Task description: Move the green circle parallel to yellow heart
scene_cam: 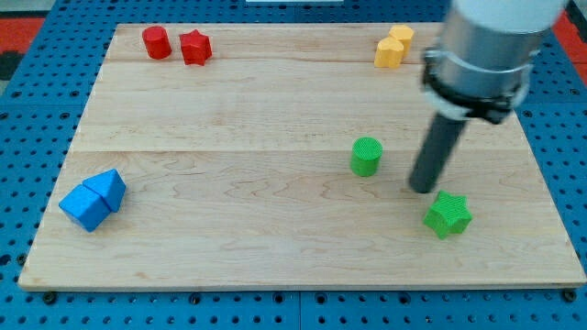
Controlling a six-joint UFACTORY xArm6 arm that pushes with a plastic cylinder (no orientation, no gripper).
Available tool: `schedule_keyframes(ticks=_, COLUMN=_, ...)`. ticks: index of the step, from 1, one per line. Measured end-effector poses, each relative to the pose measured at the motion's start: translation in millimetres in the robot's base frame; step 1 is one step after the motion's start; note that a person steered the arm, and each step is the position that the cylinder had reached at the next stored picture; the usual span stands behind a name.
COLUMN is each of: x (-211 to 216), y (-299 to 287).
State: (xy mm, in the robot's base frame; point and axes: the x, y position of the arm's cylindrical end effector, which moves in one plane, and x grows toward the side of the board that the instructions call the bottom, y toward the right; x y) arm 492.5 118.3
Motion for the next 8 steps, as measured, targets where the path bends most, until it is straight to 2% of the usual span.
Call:
schedule_keyframes(ticks=1, x=-79, y=-63)
schedule_keyframes(ticks=3, x=-16, y=-63)
schedule_keyframes(ticks=5, x=-122, y=-110)
schedule_keyframes(ticks=6, x=-85, y=-110)
schedule_keyframes(ticks=7, x=-113, y=-159)
schedule_keyframes(ticks=8, x=-142, y=-153)
